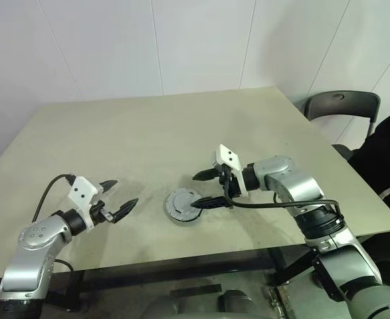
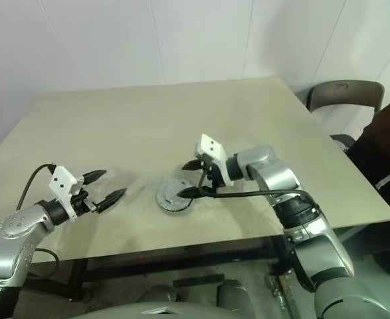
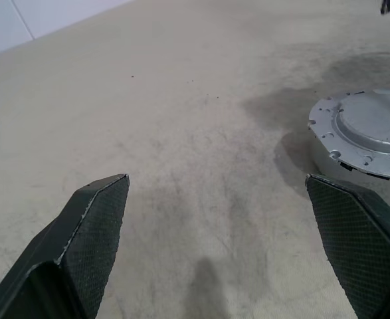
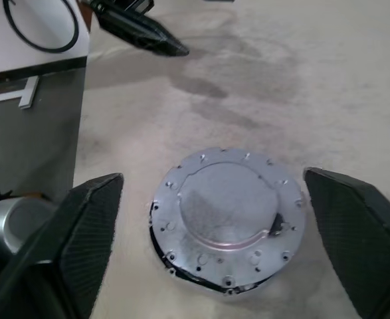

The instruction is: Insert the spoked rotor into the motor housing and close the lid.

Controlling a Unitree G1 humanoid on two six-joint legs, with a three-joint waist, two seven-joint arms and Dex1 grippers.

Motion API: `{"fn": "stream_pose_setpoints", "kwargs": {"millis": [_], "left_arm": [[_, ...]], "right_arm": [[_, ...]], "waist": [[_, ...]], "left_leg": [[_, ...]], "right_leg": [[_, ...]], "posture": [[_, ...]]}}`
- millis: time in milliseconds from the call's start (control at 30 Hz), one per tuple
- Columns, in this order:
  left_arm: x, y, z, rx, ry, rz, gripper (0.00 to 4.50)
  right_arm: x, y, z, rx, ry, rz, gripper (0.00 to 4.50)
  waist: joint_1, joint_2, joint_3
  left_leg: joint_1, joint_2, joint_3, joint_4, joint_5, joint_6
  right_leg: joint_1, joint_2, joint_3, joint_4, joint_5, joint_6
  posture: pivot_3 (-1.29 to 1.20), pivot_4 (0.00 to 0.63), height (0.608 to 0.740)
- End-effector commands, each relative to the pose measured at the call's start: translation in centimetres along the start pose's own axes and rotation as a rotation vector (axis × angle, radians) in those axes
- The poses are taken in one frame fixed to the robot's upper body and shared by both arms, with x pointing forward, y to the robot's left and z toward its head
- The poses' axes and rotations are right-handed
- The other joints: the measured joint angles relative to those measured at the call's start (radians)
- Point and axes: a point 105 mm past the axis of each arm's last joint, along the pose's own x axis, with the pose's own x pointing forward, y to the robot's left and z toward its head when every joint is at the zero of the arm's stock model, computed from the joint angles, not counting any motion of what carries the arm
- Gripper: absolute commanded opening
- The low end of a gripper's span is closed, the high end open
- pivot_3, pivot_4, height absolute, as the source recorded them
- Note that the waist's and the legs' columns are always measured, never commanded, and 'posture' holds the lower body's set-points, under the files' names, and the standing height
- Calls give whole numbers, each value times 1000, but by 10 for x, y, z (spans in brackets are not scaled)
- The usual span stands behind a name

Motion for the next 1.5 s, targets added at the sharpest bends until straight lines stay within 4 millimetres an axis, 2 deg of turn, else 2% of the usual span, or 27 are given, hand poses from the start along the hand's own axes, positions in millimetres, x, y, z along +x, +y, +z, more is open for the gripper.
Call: {"fn": "stream_pose_setpoints", "kwargs": {"millis": [33,400,900,1167,1267,1333,1500], "left_arm": [[0,2,12,34,-29,-1,4500],[-2,1,11,32,-31,4,4500],[-4,0,11,34,-27,2,4500],[-4,0,11,37,-28,1,4500],[-4,-1,11,35,-27,2,4500],[-4,-2,11,33,-28,1,4500],[-4,-3,11,31,-28,1,4500]], "right_arm": [[11,-7,7,-89,1,-24,4482],[34,-12,-2,-128,36,9,4482],[41,-14,-20,-90,68,9,4482],[44,-11,-21,-97,79,27,4482],[45,-10,-24,-91,86,32,3985],[46,-9,-24,-88,84,36,3290],[45,-8,-22,-85,74,40,3214]], "waist": [[0,0,0],[0,0,0],[-1,0,0],[-1,0,0],[-1,0,0],[-1,0,0],[-1,0,0]], "left_leg": [[0,0,0,0,0,0],[0,0,0,0,0,0],[0,0,0,0,0,0],[0,0,0,0,0,0],[0,0,0,0,0,0],[0,0,0,0,0,0],[0,0,0,-1,0,0]], "right_leg": [[0,0,0,0,0,0],[0,0,0,0,0,0],[0,1,0,0,0,0],[0,1,0,0,0,0],[0,1,0,0,0,0],[0,1,0,0,0,0],[0,1,0,0,0,0]], "posture": [[0,0,740],[0,0,740],[0,0,740],[0,0,740],[0,0,740],[0,0,740],[0,0,740]]}}
